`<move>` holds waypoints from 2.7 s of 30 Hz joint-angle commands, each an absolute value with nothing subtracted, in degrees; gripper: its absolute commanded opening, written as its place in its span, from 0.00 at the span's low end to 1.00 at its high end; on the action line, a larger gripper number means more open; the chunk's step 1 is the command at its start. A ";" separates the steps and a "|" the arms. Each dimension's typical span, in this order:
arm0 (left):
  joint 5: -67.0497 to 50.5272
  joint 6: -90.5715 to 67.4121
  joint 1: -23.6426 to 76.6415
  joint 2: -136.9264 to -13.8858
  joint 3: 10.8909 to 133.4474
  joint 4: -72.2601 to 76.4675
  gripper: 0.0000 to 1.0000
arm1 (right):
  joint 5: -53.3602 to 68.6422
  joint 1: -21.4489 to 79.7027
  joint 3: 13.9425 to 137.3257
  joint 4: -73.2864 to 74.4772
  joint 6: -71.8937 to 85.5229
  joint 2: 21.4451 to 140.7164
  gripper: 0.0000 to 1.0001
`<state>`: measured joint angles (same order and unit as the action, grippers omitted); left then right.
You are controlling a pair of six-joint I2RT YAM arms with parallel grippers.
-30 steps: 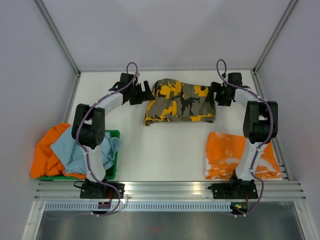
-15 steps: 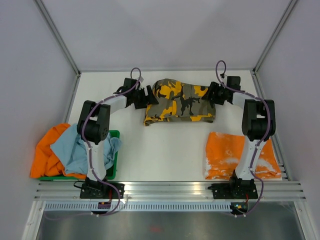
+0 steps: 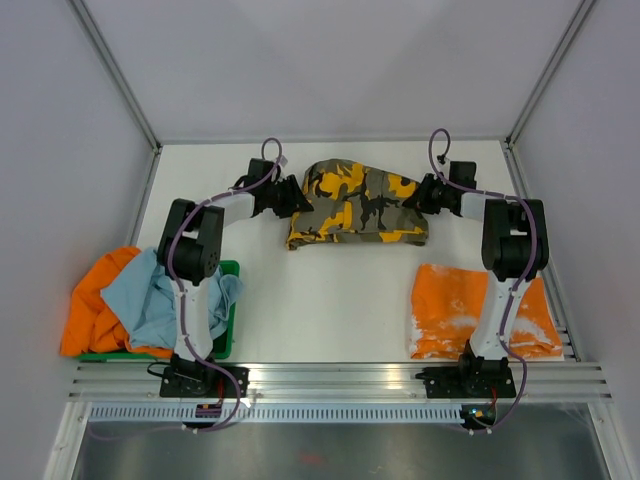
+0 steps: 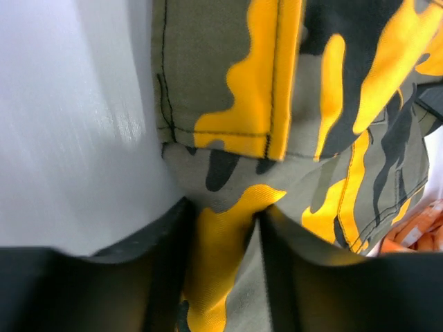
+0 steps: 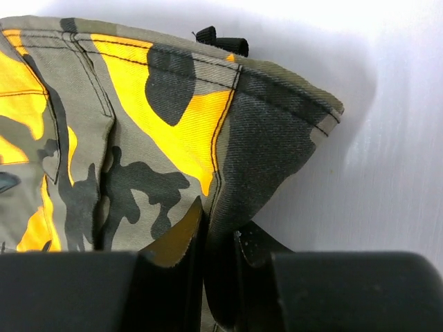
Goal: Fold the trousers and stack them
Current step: Neatly place the folded trousers to the corner
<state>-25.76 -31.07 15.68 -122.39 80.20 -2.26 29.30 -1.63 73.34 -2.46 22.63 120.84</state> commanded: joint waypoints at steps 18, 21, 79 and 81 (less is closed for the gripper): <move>-37.26 -41.90 15.82 -105.66 78.94 3.95 0.02 | 32.44 -0.26 77.70 4.22 36.03 100.23 0.00; -36.31 -42.80 17.83 -98.12 77.17 5.54 0.02 | 28.84 -0.26 75.59 6.93 35.77 93.27 0.00; -1.40 -44.92 66.62 -105.39 59.41 18.99 0.28 | -38.15 -28.04 47.88 22.93 -3.62 65.66 0.85; -1.32 -42.64 66.62 -103.72 59.68 18.29 0.51 | -33.95 -27.95 55.08 25.74 -0.10 65.65 0.98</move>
<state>-0.58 -48.25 67.07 -106.32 58.65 23.79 -32.88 -27.64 46.00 29.36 -3.99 66.17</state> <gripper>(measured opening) 0.416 0.937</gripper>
